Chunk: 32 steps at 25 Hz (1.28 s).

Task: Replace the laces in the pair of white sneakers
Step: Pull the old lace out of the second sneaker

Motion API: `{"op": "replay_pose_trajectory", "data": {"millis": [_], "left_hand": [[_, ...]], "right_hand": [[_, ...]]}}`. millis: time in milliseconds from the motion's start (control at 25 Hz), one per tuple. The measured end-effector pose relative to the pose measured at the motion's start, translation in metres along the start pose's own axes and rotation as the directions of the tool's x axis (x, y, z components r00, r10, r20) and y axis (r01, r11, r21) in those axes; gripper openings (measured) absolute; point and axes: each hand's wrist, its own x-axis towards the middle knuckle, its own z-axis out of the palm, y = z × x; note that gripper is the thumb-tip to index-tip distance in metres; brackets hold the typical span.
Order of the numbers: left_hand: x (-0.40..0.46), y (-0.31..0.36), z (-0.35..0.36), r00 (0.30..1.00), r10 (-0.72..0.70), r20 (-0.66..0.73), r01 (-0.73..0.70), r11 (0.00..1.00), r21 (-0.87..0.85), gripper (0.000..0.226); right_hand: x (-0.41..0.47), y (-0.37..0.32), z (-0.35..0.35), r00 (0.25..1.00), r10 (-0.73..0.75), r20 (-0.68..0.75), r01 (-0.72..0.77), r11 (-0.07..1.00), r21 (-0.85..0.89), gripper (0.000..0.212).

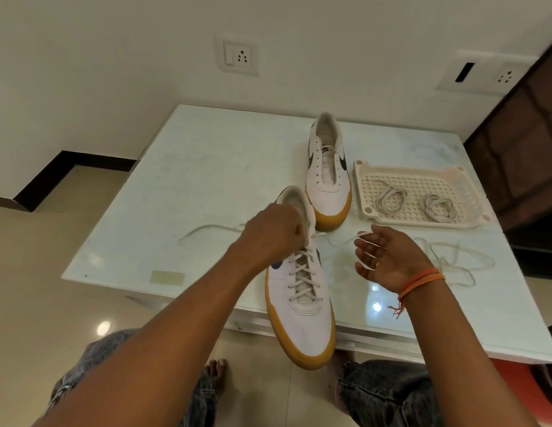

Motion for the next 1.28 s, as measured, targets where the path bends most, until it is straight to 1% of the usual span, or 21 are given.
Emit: {"op": "replay_pose_trajectory", "data": {"millis": [40, 120, 200, 240, 280, 360, 400, 480, 520, 560, 600, 680, 760, 800, 840, 920, 1040, 1120, 1160, 1200, 1280], "left_hand": [[-0.002, 0.003, 0.007, 1.0, 0.009, 0.0, -0.009, 1.0, 0.018, 0.017], [-0.002, 0.005, 0.015, 0.999, -0.013, -0.03, 0.013, 1.0, -0.028, 0.016], [0.001, 0.004, 0.014, 0.997, -0.065, -0.041, 0.059, 0.989, -0.135, 0.012], [0.004, 0.005, 0.013, 0.996, -0.086, -0.023, 0.08, 0.98, -0.182, 0.012], [0.004, 0.008, 0.011, 0.994, -0.107, 0.001, 0.105, 0.971, -0.217, 0.014], [0.002, 0.014, 0.006, 0.984, -0.169, 0.065, 0.181, 0.928, -0.326, 0.014], [0.002, 0.015, 0.003, 0.972, -0.21, 0.106, 0.236, 0.876, -0.421, 0.013], [0.002, 0.011, -0.003, 0.934, -0.276, 0.227, 0.357, 0.705, -0.612, 0.009], [0.002, 0.008, -0.005, 0.919, -0.277, 0.282, 0.395, 0.643, -0.656, 0.008], [0.003, 0.006, -0.007, 0.911, -0.27, 0.312, 0.412, 0.637, -0.652, 0.009], [0.004, 0.004, -0.008, 0.91, -0.283, 0.303, 0.412, 0.693, -0.592, 0.014], [0.008, 0.001, -0.002, 0.938, -0.324, 0.119, 0.344, 0.91, -0.233, 0.03], [0.008, 0.006, 0.004, 0.974, -0.187, -0.128, 0.206, 0.965, 0.162, 0.031], [0.008, 0.008, 0.007, 0.981, -0.114, -0.16, 0.152, 0.957, 0.249, 0.027], [0.008, 0.009, 0.01, 0.986, -0.095, -0.134, 0.13, 0.953, 0.275, 0.023], [0.01, 0.012, 0.014, 0.984, -0.165, -0.067, 0.175, 0.961, 0.215, 0.025], [0.015, 0.008, 0.004, 0.946, -0.323, -0.035, 0.319, 0.944, -0.085, 0.036], [0.012, -0.003, -0.021, 0.931, -0.364, 0.036, 0.359, 0.892, -0.273, 0.035], [0.007, -0.011, -0.035, 0.926, -0.372, 0.061, 0.373, 0.877, -0.303, 0.031], [0.003, -0.019, -0.046, 0.92, -0.386, 0.063, 0.388, 0.885, -0.258, 0.028], [-0.001, -0.033, -0.056, 0.895, -0.444, 0.032, 0.445, 0.895, -0.013, 0.027]], "right_hand": [[-0.005, 0.0, 0.004, 0.999, -0.034, 0.025, 0.036, 0.994, -0.099, 0.027], [-0.006, 0.004, 0.011, 0.965, -0.262, -0.026, 0.242, 0.92, -0.308, 0.029], [-0.007, 0.012, 0.019, 0.801, -0.593, -0.078, 0.469, 0.703, -0.535, 0.028], [-0.008, 0.017, 0.025, 0.721, -0.692, -0.015, 0.54, 0.575, -0.615, 0.028], [-0.01, 0.023, 0.031, 0.7, -0.711, 0.076, 0.577, 0.499, -0.647, 0.029], [-0.013, 0.039, 0.043, 0.761, -0.609, 0.225, 0.591, 0.507, -0.627, 0.037], [-0.013, 0.045, 0.047, 0.777, -0.573, 0.261, 0.585, 0.502, -0.638, 0.04], [-0.009, 0.054, 0.05, 0.743, -0.604, 0.289, 0.597, 0.402, -0.694, 0.039], [-0.007, 0.055, 0.05, 0.727, -0.623, 0.288, 0.6, 0.373, -0.708, 0.037], [-0.004, 0.056, 0.049, 0.721, -0.634, 0.281, 0.6, 0.369, -0.709, 0.036], [-0.002, 0.056, 0.048, 0.719, -0.637, 0.278, 0.603, 0.373, -0.705, 0.035], [-0.001, 0.058, 0.048, 0.711, -0.64, 0.292, 0.609, 0.352, -0.711, 0.034], [-0.001, 0.058, 0.048, 0.703, -0.638, 0.313, 0.618, 0.332, -0.713, 0.034], [0.0, 0.058, 0.047, 0.704, -0.637, 0.315, 0.621, 0.337, -0.708, 0.033], [0.001, 0.058, 0.047, 0.704, -0.636, 0.315, 0.622, 0.339, -0.705, 0.032], [0.002, 0.058, 0.047, 0.701, -0.638, 0.317, 0.624, 0.334, -0.707, 0.031], [0.002, 0.057, 0.046, 0.71, -0.63, 0.313, 0.624, 0.358, -0.695, 0.03], [0.002, 0.056, 0.046, 0.721, -0.625, 0.298, 0.614, 0.378, -0.693, 0.03], [0.002, 0.056, 0.046, 0.728, -0.621, 0.291, 0.608, 0.389, -0.692, 0.031], [0.002, 0.056, 0.046, 0.733, -0.617, 0.286, 0.604, 0.398, -0.69, 0.031], [0.002, 0.058, 0.047, 0.734, -0.62, 0.278, 0.601, 0.401, -0.692, 0.032]]}}
